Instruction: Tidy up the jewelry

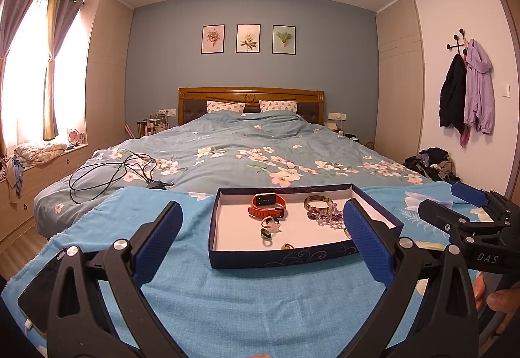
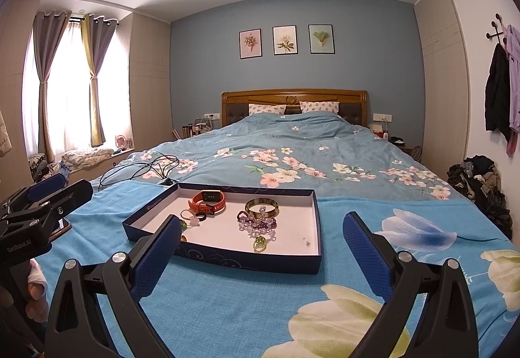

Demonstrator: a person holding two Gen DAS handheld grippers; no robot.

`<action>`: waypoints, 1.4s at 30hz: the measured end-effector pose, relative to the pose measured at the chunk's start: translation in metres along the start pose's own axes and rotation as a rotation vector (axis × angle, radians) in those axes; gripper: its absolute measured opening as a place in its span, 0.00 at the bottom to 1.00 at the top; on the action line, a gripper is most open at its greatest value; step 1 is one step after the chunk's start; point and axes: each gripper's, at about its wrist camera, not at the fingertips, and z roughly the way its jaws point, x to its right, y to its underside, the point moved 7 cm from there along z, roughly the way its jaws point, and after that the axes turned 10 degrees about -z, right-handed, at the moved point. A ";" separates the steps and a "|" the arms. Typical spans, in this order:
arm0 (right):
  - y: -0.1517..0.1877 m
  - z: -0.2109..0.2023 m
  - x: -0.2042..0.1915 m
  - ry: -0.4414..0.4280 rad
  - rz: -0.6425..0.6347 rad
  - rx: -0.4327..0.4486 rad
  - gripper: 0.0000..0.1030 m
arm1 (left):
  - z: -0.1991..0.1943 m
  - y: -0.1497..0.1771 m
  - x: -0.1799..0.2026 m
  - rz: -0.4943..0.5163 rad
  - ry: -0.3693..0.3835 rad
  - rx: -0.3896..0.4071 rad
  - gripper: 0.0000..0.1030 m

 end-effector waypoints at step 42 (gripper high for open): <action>0.002 0.002 0.001 0.002 0.008 0.000 0.93 | -0.001 0.000 0.003 0.002 0.001 -0.004 0.95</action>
